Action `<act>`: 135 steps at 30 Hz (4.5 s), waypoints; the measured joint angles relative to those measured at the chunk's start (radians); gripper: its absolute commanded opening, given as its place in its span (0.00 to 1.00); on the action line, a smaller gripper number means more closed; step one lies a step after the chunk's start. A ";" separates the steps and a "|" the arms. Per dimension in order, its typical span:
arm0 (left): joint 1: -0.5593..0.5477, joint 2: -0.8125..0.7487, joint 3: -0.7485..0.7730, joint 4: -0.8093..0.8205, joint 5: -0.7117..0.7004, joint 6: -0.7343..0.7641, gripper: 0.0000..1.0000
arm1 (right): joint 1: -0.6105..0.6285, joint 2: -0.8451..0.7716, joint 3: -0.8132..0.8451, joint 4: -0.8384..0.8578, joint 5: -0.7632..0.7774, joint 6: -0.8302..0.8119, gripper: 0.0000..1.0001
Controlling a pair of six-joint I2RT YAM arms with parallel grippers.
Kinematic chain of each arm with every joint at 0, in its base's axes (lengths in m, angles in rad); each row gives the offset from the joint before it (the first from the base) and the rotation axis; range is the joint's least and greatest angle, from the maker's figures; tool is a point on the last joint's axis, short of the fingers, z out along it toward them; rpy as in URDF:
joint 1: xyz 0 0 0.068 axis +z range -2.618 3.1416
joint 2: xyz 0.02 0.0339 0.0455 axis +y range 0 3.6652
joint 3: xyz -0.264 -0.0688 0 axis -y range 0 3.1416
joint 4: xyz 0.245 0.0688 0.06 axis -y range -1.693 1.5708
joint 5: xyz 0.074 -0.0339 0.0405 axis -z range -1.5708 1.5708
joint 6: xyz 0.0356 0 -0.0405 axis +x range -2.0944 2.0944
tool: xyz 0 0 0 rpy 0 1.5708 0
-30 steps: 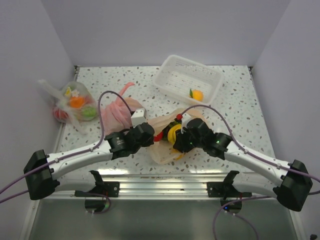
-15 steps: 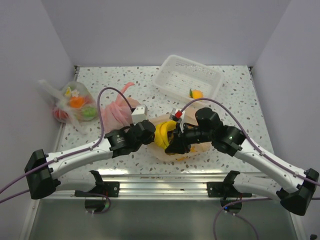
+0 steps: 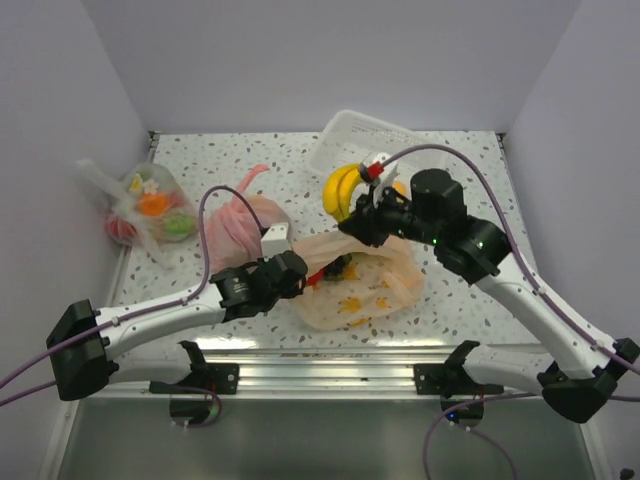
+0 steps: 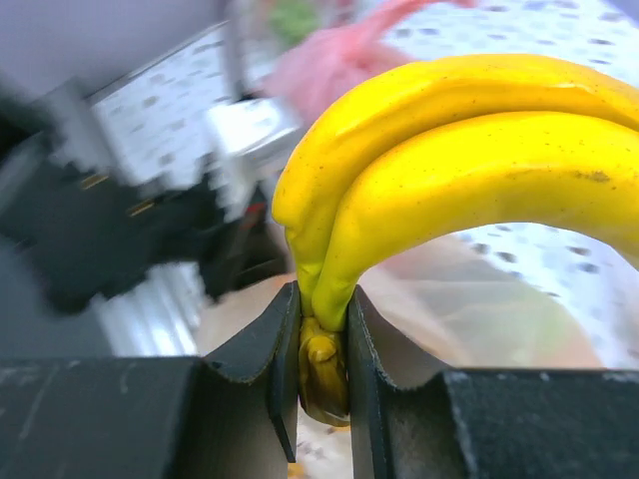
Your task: Untie the knot of the plastic bag and take out the fruit
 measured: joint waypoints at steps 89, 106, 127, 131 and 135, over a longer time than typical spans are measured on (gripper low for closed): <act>0.000 -0.021 -0.024 0.007 0.031 -0.053 0.04 | 0.072 0.510 -0.553 0.893 0.199 0.470 0.99; -0.006 -0.032 -0.042 -0.016 0.022 -0.056 0.04 | 0.085 0.526 -0.586 0.933 0.210 0.437 0.51; -0.006 -0.044 -0.042 -0.066 -0.028 -0.051 0.04 | 0.069 -0.084 -0.360 0.249 0.319 0.211 0.51; -0.006 -0.044 -0.046 -0.055 -0.016 -0.045 0.04 | -0.052 -0.008 -0.180 0.209 0.391 0.166 0.52; -0.006 -0.044 -0.068 -0.035 0.005 -0.043 0.04 | -0.235 0.125 -0.087 0.213 0.437 0.167 0.53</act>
